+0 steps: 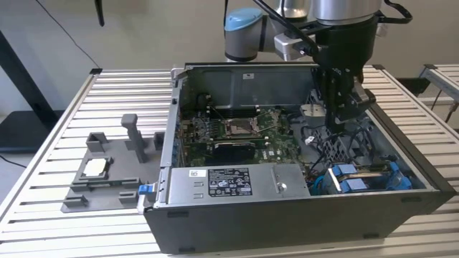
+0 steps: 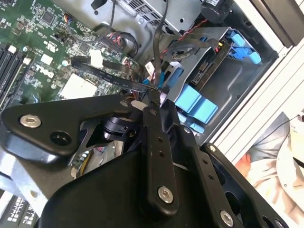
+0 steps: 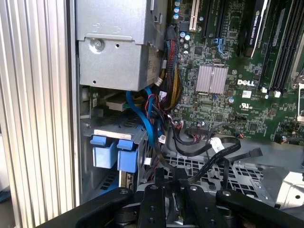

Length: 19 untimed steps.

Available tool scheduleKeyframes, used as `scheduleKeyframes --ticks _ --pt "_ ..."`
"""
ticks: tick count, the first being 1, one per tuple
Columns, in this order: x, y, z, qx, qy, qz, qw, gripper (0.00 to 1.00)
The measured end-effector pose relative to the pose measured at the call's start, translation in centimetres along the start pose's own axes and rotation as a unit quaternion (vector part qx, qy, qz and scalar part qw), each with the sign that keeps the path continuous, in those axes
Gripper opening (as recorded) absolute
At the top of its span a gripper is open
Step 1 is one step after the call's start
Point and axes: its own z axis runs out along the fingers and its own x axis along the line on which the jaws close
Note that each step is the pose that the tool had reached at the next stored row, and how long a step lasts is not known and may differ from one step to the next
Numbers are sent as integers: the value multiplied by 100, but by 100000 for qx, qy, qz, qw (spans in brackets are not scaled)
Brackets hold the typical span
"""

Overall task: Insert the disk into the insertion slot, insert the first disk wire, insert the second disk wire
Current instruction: 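Insert the second disk wire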

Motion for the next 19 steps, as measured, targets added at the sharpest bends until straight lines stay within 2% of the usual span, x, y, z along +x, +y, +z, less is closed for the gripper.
scheduleKeyframes --ticks 7,9,19 --pt "-2 2 9 75 109 -12 100000 24" --pt "-1 2 9 77 121 -12 100000 16" --pt "8 4 13 81 115 -5 100000 16"
